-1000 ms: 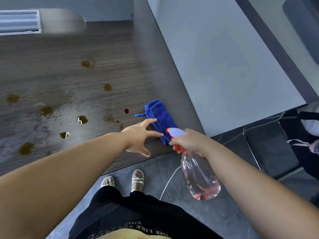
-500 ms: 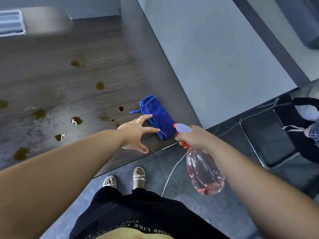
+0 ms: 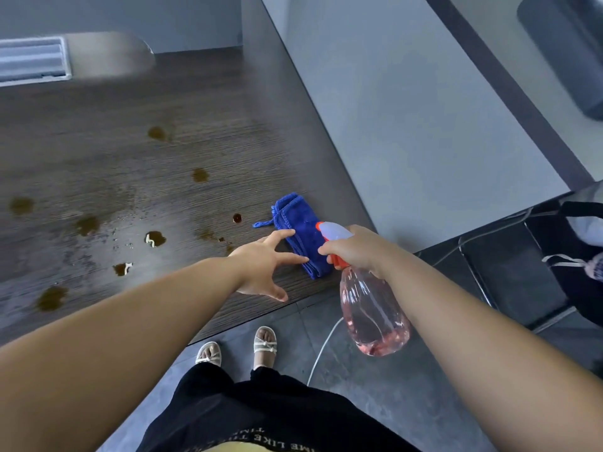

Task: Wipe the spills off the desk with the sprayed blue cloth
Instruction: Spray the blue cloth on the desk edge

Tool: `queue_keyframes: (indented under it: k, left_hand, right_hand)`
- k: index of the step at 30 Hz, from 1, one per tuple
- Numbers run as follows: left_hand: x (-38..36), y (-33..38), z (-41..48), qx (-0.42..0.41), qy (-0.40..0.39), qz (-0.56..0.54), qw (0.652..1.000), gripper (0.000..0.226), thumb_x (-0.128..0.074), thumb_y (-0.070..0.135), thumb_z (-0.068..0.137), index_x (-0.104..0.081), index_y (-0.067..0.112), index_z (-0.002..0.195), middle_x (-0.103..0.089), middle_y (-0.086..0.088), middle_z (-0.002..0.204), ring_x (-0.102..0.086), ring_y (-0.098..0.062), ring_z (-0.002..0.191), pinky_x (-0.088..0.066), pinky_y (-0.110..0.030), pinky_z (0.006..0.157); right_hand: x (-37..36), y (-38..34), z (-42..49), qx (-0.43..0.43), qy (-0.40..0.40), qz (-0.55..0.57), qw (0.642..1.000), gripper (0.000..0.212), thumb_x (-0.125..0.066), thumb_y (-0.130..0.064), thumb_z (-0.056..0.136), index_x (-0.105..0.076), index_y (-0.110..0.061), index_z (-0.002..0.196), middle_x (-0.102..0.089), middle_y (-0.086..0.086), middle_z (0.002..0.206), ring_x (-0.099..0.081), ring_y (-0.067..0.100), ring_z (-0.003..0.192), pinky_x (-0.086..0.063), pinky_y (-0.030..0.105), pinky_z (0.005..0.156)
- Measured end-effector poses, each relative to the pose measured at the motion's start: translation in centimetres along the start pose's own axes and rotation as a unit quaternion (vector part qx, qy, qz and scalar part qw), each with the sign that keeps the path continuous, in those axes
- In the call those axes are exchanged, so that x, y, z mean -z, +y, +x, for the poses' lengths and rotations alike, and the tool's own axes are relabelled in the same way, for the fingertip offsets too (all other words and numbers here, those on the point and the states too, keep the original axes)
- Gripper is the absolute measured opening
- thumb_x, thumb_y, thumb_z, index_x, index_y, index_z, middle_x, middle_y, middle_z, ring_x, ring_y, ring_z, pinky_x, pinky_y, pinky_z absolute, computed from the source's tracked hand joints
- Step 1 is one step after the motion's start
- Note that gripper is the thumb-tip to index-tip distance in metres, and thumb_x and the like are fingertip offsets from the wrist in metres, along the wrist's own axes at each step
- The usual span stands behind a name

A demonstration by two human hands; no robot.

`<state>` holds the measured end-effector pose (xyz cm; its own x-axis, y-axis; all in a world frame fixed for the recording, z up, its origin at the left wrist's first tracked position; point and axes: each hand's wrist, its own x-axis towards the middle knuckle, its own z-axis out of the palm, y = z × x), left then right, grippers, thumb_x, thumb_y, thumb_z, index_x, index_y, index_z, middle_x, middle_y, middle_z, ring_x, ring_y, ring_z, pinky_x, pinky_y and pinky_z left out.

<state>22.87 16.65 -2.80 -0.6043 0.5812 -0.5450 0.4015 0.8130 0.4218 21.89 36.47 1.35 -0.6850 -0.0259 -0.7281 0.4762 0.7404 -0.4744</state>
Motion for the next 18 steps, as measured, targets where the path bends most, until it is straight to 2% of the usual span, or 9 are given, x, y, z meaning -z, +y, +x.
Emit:
queue_keyframes:
  k: [3,6,8,9,10,12,14,16,18]
  left_hand:
    - [0.2,-0.1,-0.1,0.001,0.002,-0.007,1.0,0.074,-0.069,0.048,0.078,-0.028,0.054,0.139,0.013,0.015,0.154,-0.029,-0.019,0.136,-0.044,-0.032,0.092]
    - [0.4,-0.2,0.1,0.002,0.0,-0.011,1.0,0.07,-0.068,0.049,0.079,-0.031,0.054,0.138,0.009,0.015,0.154,-0.026,-0.018,0.138,-0.044,-0.035,0.096]
    - [0.4,-0.3,0.2,0.004,-0.002,-0.015,1.0,0.07,-0.069,0.05,0.078,-0.033,0.053,0.137,0.008,0.016,0.154,-0.025,-0.018,0.138,-0.043,-0.036,0.099]
    - [0.5,-0.3,0.3,0.003,0.0,-0.016,1.0,0.07,-0.069,0.05,0.077,-0.034,0.053,0.137,0.007,0.016,0.154,-0.024,-0.017,0.138,-0.042,-0.037,0.1]
    - [0.5,-0.3,0.2,0.003,-0.001,-0.02,1.0,0.069,-0.069,0.05,0.077,-0.034,0.053,0.137,0.007,0.016,0.154,-0.024,-0.017,0.139,-0.041,-0.037,0.101]
    - [0.6,-0.2,0.2,0.005,-0.003,-0.027,1.0,0.069,-0.069,0.05,0.078,-0.035,0.052,0.137,0.007,0.016,0.154,-0.025,-0.017,0.138,-0.041,-0.035,0.101]
    - [0.8,0.0,0.1,0.004,-0.003,-0.031,1.0,0.068,-0.069,0.049,0.078,-0.035,0.051,0.137,0.007,0.016,0.154,-0.027,-0.018,0.137,-0.04,-0.033,0.1]
    - [0.9,0.1,0.0,0.009,-0.001,-0.032,0.999,0.067,-0.069,0.05,0.078,-0.036,0.05,0.137,0.005,0.016,0.155,-0.027,-0.017,0.137,-0.04,-0.033,0.099]
    - [1.0,0.1,0.0,0.014,-0.005,-0.033,0.999,0.066,-0.068,0.05,0.079,-0.038,0.049,0.137,0.003,0.015,0.155,-0.028,-0.017,0.137,-0.04,-0.034,0.1]
  right_hand:
    - [0.2,0.5,-0.2,0.016,0.001,-0.001,1.0,0.019,-0.059,-0.034,0.078,-0.058,-0.025,0.095,-0.068,0.0,0.083,-0.06,0.015,0.069,-0.05,0.031,0.074]
    - [0.4,0.9,-0.7,0.02,-0.017,0.021,0.999,0.03,-0.059,-0.03,0.076,-0.059,-0.037,0.105,-0.067,0.002,0.08,-0.059,0.018,0.069,-0.049,0.029,0.068]
    - [0.7,1.0,-1.1,0.042,-0.014,0.023,0.999,0.007,-0.059,-0.03,0.077,-0.062,-0.036,0.079,-0.064,-0.001,0.072,-0.057,0.018,0.069,-0.046,0.032,0.072]
    - [1.2,0.9,-1.3,0.066,-0.009,0.021,0.998,0.007,-0.059,-0.029,0.078,-0.06,-0.029,0.071,-0.061,-0.002,0.069,-0.055,0.017,0.067,-0.046,0.034,0.073]
    - [1.6,0.7,-1.6,0.087,-0.005,0.026,0.996,0.009,-0.059,-0.028,0.08,-0.059,-0.025,0.072,-0.059,-0.003,0.068,-0.053,0.016,0.066,-0.048,0.036,0.074]
    - [2.6,0.2,-2.2,0.131,0.021,0.045,0.99,0.004,-0.062,-0.03,0.083,-0.06,-0.03,0.08,-0.061,-0.012,0.074,-0.058,0.013,0.072,-0.051,0.038,0.082]
    - [3.8,-0.6,-2.6,0.173,0.063,0.076,0.98,0.007,-0.065,-0.035,0.085,-0.062,-0.035,0.091,-0.064,-0.015,0.083,-0.063,0.01,0.079,-0.053,0.03,0.084]
    - [4.8,-1.4,-2.6,0.23,0.117,0.08,0.963,0.012,-0.065,-0.037,0.087,-0.06,-0.031,0.097,-0.062,-0.015,0.086,-0.061,0.003,0.078,-0.049,0.018,0.078]
    - [5.6,-2.5,-1.8,0.289,0.177,0.072,0.938,0.018,-0.063,-0.032,0.09,-0.054,-0.032,0.105,-0.06,-0.014,0.098,-0.057,0.003,0.09,-0.044,0.019,0.084]
